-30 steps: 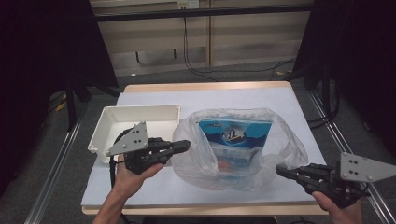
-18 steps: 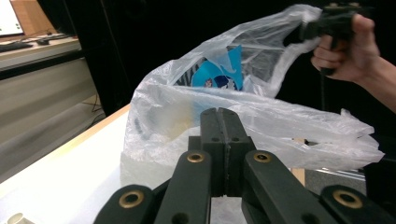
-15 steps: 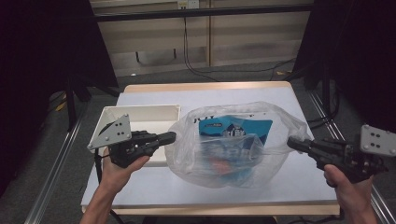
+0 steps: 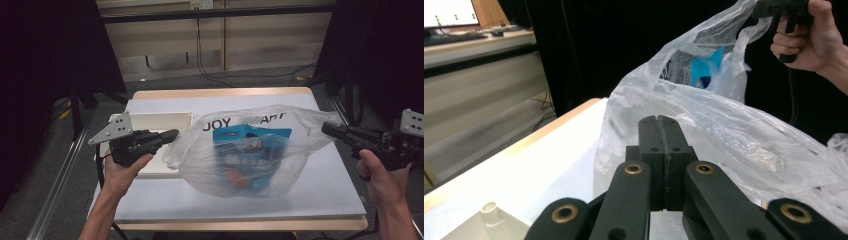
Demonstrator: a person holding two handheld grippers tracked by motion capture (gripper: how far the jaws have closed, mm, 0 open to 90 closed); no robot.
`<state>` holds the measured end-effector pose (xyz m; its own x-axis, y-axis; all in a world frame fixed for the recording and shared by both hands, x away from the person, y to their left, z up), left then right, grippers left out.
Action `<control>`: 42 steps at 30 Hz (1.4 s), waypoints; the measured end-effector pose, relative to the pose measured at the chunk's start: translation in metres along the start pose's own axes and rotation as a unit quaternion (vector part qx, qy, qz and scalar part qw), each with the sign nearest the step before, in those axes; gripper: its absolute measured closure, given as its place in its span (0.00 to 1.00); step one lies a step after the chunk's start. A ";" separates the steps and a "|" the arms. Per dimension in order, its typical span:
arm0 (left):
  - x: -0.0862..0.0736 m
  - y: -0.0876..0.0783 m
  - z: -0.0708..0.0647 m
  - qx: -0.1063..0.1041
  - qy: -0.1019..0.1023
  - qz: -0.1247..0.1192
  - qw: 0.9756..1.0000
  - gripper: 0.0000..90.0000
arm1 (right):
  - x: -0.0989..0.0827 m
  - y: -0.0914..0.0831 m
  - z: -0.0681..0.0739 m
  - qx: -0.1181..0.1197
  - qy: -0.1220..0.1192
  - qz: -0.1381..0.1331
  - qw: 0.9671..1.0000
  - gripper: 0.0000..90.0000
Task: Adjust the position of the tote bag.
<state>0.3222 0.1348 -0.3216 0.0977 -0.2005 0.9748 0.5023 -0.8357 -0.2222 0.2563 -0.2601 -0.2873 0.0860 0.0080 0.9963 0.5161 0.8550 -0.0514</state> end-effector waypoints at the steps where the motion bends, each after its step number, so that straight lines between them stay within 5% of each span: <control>1: 0.000 0.000 0.000 0.000 0.000 0.000 1.000 1.00 | 0.000 0.000 0.000 0.000 0.000 0.000 1.000 1.00; 7: -0.005 0.002 0.008 0.002 -0.001 0.013 1.000 1.00 | -0.003 -0.001 -0.009 0.004 -0.001 0.011 1.000 1.00; 11: -0.016 0.004 0.019 0.027 -0.010 0.027 0.999 1.00 | -0.022 0.003 -0.016 -0.013 0.008 0.029 0.999 1.00; 15: -0.020 0.003 0.016 0.020 -0.008 0.029 0.999 1.00 | -0.036 0.007 -0.018 -0.020 0.006 0.058 0.998 1.00; 33: -0.062 0.000 0.010 0.019 0.001 0.080 0.997 1.00 | -0.073 -0.009 -0.018 -0.010 0.037 0.068 0.997 1.00; 42: -0.089 0.004 0.000 0.007 0.006 0.118 0.993 1.00 | -0.100 -0.010 -0.019 -0.016 0.057 0.091 0.994 1.00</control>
<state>0.3157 0.1496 -0.4092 0.2026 -0.3960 0.8956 0.4783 -0.7580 -0.4434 0.2589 -0.2794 -0.3874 0.2759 0.1008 0.9559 0.5092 0.8281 -0.2344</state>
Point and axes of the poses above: each handheld gripper's, and its own axes: y roughly forward along the jaws, x roughly out of its top, z roughly to its left, the point moved 8 cm from there along y, roughly forward along the jaws, and after that the axes turned 9 degrees about x, right-handed, at the moved point
